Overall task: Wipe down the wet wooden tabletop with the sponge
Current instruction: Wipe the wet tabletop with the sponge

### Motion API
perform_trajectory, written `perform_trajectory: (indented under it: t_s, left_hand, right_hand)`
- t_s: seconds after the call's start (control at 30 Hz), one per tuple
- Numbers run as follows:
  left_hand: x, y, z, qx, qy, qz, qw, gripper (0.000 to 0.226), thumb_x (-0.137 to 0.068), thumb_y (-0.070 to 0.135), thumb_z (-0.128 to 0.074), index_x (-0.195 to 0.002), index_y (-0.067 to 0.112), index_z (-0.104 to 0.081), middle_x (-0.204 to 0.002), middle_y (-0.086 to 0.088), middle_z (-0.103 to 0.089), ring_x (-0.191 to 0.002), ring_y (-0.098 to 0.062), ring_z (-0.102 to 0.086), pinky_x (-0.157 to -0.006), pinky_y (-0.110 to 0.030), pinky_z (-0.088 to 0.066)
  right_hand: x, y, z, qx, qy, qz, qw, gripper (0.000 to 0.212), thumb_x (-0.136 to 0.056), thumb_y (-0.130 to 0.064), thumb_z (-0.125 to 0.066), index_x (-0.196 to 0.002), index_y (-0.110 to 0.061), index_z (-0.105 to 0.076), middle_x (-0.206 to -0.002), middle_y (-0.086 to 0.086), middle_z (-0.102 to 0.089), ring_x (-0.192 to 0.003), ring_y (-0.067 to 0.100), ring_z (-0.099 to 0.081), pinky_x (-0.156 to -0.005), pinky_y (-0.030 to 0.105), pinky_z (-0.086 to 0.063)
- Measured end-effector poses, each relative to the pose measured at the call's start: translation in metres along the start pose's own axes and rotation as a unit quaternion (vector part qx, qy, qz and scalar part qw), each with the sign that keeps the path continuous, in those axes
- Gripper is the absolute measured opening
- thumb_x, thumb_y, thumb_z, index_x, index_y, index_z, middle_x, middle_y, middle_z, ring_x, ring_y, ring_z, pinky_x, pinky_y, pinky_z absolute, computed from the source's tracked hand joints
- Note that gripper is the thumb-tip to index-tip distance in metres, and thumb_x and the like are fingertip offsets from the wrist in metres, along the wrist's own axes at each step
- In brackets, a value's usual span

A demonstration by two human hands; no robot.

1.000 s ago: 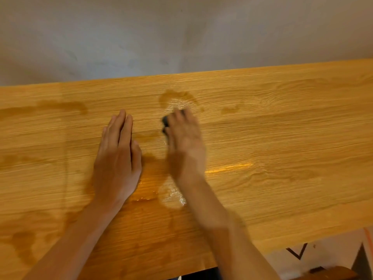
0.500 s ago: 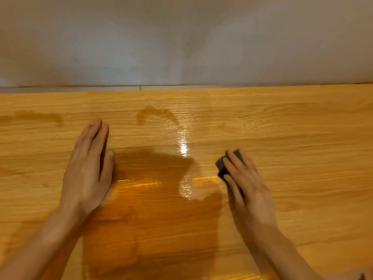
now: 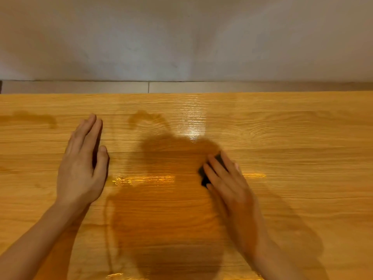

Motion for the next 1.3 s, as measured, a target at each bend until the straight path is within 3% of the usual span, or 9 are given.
perform_trajectory:
  t_s: [0.13, 0.27, 0.43, 0.53, 0.6, 0.73, 1.0, 1.2, 1.3]
  left_hand:
    - [-0.001, 0.0, 0.001, -0.002, -0.001, 0.005, 1.0, 0.055, -0.104, 0.028, -0.033, -0.157, 0.012, -0.033, -0.165, 0.0, -0.028, -0.155, -0.014, -0.018, -0.124, -0.048, -0.022]
    - [0.0, 0.001, 0.001, -0.003, 0.003, 0.01, 1.0, 0.054, -0.104, 0.026, -0.035, -0.157, 0.013, -0.034, -0.165, 0.002, -0.028, -0.154, -0.012, -0.018, -0.124, -0.045, -0.022]
    - [0.0, -0.002, 0.0, 0.003, 0.0, 0.007, 1.0, 0.054, -0.103, 0.024, -0.038, -0.156, 0.011, -0.035, -0.164, -0.002, -0.03, -0.154, -0.016, -0.02, -0.124, -0.047, -0.023]
    - [-0.002, -0.003, 0.0, 0.005, 0.001, 0.01, 1.0, 0.055, -0.103, 0.024, -0.038, -0.156, 0.012, -0.035, -0.164, -0.001, -0.03, -0.154, -0.017, -0.021, -0.124, -0.047, -0.023]
    - [-0.002, -0.003, 0.0, -0.004, 0.001, 0.013, 1.0, 0.055, -0.103, 0.025, -0.038, -0.156, 0.013, -0.035, -0.164, 0.0, -0.029, -0.154, -0.015, -0.02, -0.125, -0.042, -0.02]
    - [-0.002, -0.007, 0.0, -0.005, 0.0, -0.008, 1.0, 0.054, -0.104, 0.024, -0.038, -0.156, 0.009, -0.034, -0.164, -0.005, -0.029, -0.154, -0.019, -0.021, -0.126, -0.038, -0.019]
    - [-0.004, -0.009, -0.001, 0.008, 0.004, -0.014, 1.0, 0.054, -0.103, 0.022, -0.04, -0.155, 0.007, -0.036, -0.164, -0.007, -0.029, -0.154, -0.023, -0.021, -0.126, -0.044, -0.02]
    - [-0.004, -0.011, -0.004, -0.051, -0.003, -0.023, 0.998, 0.056, -0.104, 0.026, -0.034, -0.155, 0.005, -0.032, -0.164, -0.009, -0.027, -0.153, -0.025, -0.021, -0.126, -0.031, -0.011]
    - [-0.004, -0.012, -0.006, -0.047, -0.005, -0.026, 0.999, 0.056, -0.104, 0.026, -0.034, -0.156, 0.006, -0.03, -0.165, -0.008, -0.025, -0.153, -0.025, -0.02, -0.126, -0.033, -0.012]
  right_hand:
    - [-0.064, 0.013, 0.004, -0.03, 0.063, -0.02, 0.997, 0.036, -0.1, -0.015, -0.039, -0.128, -0.015, -0.061, -0.138, 0.002, -0.055, -0.136, 0.021, -0.041, -0.113, 0.043, -0.035]
    - [-0.152, 0.021, 0.001, 0.015, 0.068, -0.085, 0.994, 0.036, -0.101, -0.016, -0.044, -0.134, -0.007, -0.054, -0.145, 0.007, -0.048, -0.143, 0.027, -0.031, -0.121, 0.041, -0.017]
    - [-0.061, -0.007, -0.008, -0.034, 0.033, -0.011, 0.999, 0.039, -0.092, -0.001, -0.057, -0.131, 0.001, -0.055, -0.144, 0.009, -0.044, -0.144, 0.011, -0.027, -0.119, 0.027, -0.022]
    - [-0.035, -0.014, -0.009, -0.009, -0.003, 0.034, 0.999, 0.042, -0.092, -0.004, -0.06, -0.133, -0.005, -0.055, -0.145, 0.008, -0.046, -0.143, 0.019, -0.03, -0.12, 0.037, -0.023]
    - [-0.074, -0.009, -0.012, -0.022, -0.013, 0.023, 0.999, 0.046, -0.09, 0.003, -0.06, -0.135, -0.004, -0.052, -0.146, 0.01, -0.045, -0.144, 0.011, -0.025, -0.12, 0.031, -0.02]
    - [-0.163, -0.007, -0.017, 0.025, 0.05, -0.051, 0.997, 0.037, -0.102, -0.021, -0.043, -0.137, -0.012, -0.053, -0.147, 0.002, -0.046, -0.145, 0.018, -0.027, -0.121, 0.036, -0.018]
    - [-0.039, -0.048, -0.045, -0.056, 0.022, -0.005, 0.998, 0.044, -0.1, -0.022, -0.046, -0.144, -0.026, -0.04, -0.155, -0.015, -0.028, -0.148, 0.013, -0.019, -0.121, 0.04, -0.02]
    - [-0.172, -0.041, -0.033, 0.018, 0.077, -0.106, 0.991, 0.036, -0.103, -0.02, -0.044, -0.137, -0.01, -0.052, -0.147, 0.004, -0.047, -0.144, 0.022, -0.028, -0.118, 0.024, -0.012]
    - [-0.151, -0.054, -0.042, 0.008, 0.074, -0.108, 0.991, 0.037, -0.103, -0.021, -0.042, -0.139, -0.012, -0.051, -0.15, 0.003, -0.043, -0.146, 0.02, -0.023, -0.122, 0.038, -0.017]
Point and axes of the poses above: each hand's wrist, its own x-axis away from the middle knuckle, its own z-axis out of the back of the hand, y = z × x, the point moved 1 cm from there along -x, towards the middle knuckle
